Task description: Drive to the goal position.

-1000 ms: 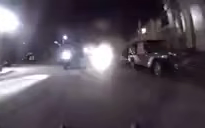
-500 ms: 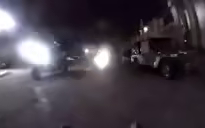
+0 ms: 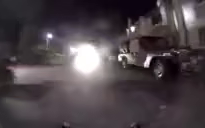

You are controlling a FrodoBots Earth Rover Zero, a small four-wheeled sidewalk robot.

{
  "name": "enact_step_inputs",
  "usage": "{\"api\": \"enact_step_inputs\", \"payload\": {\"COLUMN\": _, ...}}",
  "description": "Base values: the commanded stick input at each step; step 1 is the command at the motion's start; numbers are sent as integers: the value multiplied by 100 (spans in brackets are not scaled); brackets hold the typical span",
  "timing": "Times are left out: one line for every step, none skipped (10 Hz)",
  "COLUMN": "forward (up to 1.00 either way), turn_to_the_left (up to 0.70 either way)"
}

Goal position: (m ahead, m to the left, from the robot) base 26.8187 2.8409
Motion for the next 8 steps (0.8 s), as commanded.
{"api": "enact_step_inputs", "payload": {"forward": 85, "turn_to_the_left": 0}}
{"api": "enact_step_inputs", "payload": {"forward": 85, "turn_to_the_left": 0}}
{"api": "enact_step_inputs", "payload": {"forward": 85, "turn_to_the_left": 0}}
{"api": "enact_step_inputs", "payload": {"forward": 85, "turn_to_the_left": 0}}
{"api": "enact_step_inputs", "payload": {"forward": 85, "turn_to_the_left": 0}}
{"api": "enact_step_inputs", "payload": {"forward": 85, "turn_to_the_left": 0}}
{"api": "enact_step_inputs", "payload": {"forward": 85, "turn_to_the_left": 0}}
{"api": "enact_step_inputs", "payload": {"forward": 85, "turn_to_the_left": 0}}
